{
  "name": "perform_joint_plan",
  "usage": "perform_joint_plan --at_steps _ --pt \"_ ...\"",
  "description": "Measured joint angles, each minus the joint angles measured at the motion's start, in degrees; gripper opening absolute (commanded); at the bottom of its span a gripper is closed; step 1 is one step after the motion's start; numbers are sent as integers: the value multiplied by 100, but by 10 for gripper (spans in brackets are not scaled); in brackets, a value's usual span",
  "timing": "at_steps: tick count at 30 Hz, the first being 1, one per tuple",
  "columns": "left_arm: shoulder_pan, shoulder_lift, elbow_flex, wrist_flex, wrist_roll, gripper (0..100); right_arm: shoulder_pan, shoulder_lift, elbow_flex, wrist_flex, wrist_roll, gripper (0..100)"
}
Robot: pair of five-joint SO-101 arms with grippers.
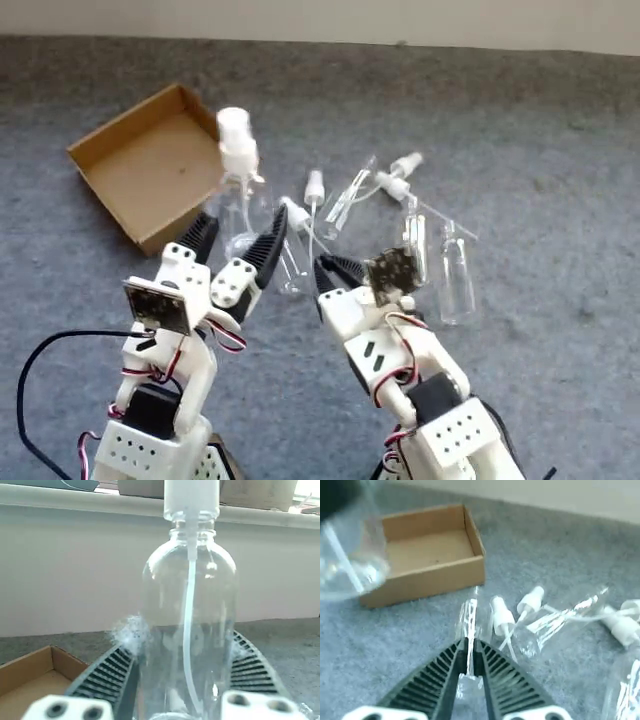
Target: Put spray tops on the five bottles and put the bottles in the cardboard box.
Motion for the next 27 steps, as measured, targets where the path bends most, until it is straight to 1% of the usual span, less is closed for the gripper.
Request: perform_joint_plan --at_steps 5,7,10,12,14,16,22,27 --pt "105 0 0 18 -88 104 26 -1213 431 299 0 12" --pt "123 0 0 -123 -97 104 26 -1574 527 466 0 12" --pt "114 0 0 -659 -97 104 26 -2013 633 615 0 12" --pt "123 -35 167 -1187 -97 104 26 -2127 642 633 0 12" --pt "167 0 202 -1670 -105 104 -141 -2154 651 633 0 12" --pt "352 -70 220 -1890 -105 104 -325 -2163 651 633 0 12" --pt "1152 -9 220 -1829 -105 104 -809 -2163 651 633 0 12" --pt "1371 -9 220 -1398 -105 104 -879 -2163 651 633 0 12"
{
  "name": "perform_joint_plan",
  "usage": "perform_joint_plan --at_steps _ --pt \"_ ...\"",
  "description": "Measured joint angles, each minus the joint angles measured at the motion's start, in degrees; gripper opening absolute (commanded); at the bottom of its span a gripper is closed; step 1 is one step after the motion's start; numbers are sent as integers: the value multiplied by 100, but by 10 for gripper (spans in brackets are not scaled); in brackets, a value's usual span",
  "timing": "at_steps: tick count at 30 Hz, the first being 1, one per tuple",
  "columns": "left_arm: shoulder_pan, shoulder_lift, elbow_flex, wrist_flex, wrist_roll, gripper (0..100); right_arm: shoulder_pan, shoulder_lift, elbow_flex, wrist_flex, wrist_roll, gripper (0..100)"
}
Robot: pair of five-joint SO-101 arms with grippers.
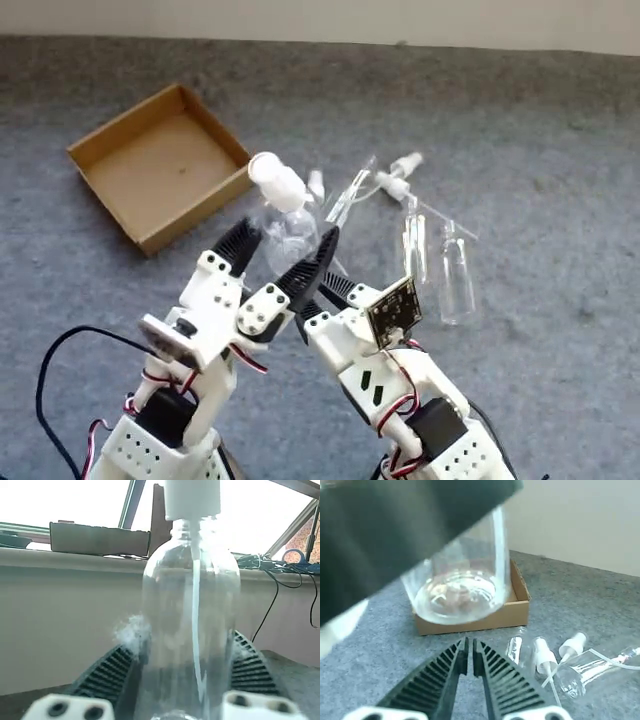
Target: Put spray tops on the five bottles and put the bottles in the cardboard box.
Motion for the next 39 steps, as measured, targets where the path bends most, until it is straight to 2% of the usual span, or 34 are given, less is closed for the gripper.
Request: perform_joint_plan --at_steps 7,12,18,28,39 --pt "273 0 0 536 0 104 0 0 0 0 0 12" --pt "404 0 0 554 0 104 18 0 0 0 0 12" --pt "404 0 0 879 18 104 519 0 0 0 18 12" --pt "404 -70 0 1196 26 104 949 9 0 9 26 12" --pt "598 -79 0 1415 9 104 1073 18 0 18 26 12"
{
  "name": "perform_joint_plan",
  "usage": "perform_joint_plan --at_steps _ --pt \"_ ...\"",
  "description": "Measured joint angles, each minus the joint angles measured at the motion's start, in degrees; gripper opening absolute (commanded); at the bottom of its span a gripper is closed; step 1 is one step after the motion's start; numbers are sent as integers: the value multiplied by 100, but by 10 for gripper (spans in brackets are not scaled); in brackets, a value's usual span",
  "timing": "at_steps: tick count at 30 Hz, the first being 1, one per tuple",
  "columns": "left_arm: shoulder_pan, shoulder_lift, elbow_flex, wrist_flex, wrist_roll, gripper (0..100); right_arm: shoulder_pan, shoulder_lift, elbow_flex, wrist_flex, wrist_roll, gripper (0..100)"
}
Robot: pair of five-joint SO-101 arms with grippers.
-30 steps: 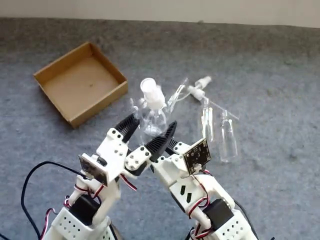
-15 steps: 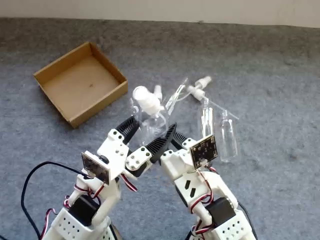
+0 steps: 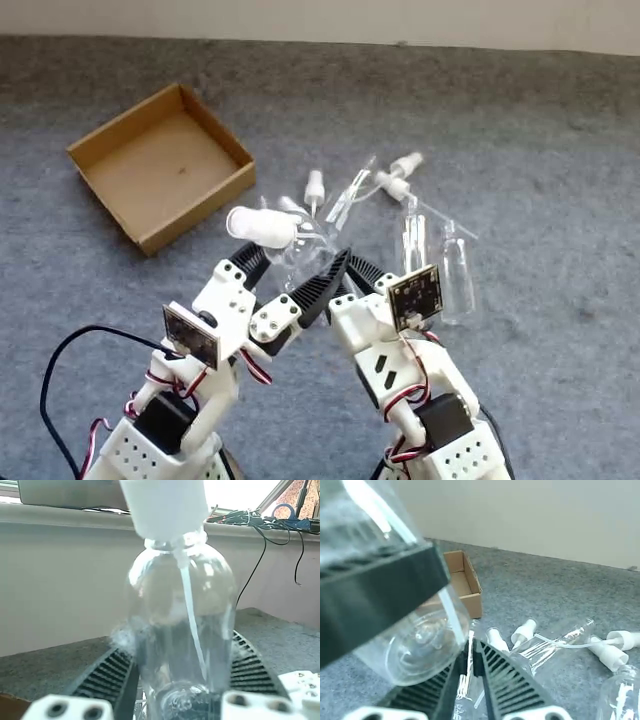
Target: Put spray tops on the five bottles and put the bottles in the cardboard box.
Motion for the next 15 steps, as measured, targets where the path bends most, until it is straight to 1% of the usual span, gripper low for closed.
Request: perform_joint_plan --at_steps 6,11,15 --pt "26 0 0 62 -18 104 44 0 0 0 0 12" --pt "35 0 0 62 0 104 404 0 0 0 0 12" --pt "35 0 9 70 0 104 554 0 0 0 0 12"
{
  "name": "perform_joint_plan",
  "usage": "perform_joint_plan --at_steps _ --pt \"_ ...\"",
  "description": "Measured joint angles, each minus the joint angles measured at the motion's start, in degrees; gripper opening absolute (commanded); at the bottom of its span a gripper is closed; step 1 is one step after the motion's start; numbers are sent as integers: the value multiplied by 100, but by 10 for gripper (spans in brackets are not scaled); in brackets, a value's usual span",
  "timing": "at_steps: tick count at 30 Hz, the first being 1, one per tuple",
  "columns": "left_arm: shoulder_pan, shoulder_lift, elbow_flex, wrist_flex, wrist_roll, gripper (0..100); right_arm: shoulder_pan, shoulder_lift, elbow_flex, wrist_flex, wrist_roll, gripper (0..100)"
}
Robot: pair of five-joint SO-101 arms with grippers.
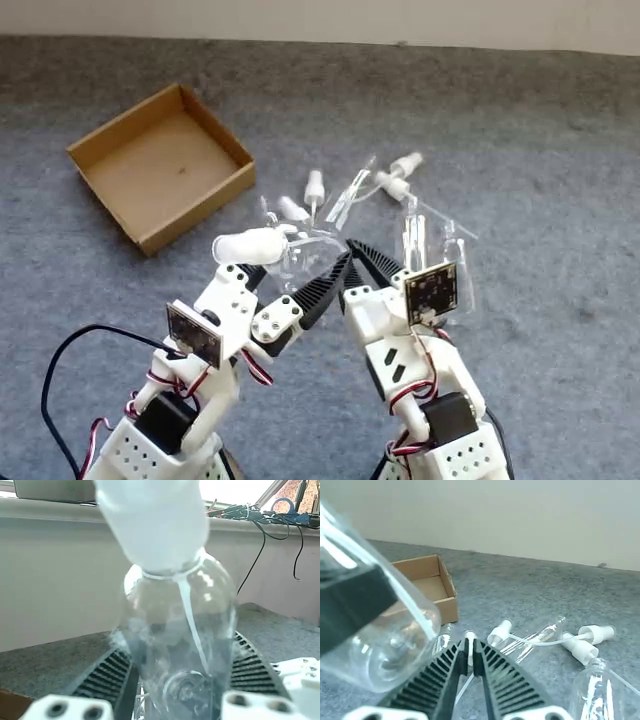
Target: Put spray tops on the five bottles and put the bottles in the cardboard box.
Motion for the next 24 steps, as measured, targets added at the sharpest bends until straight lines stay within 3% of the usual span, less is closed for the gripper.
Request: perform_joint_plan --at_steps 10,20,24 --pt "-79 0 0 18 9 104 97 -9 0 -9 0 12" --pt "-1925 79 -70 211 -18 104 79 -18 0 -18 -9 12" --pt "-2374 79 -527 782 -18 104 79 -18 0 -18 -9 12"
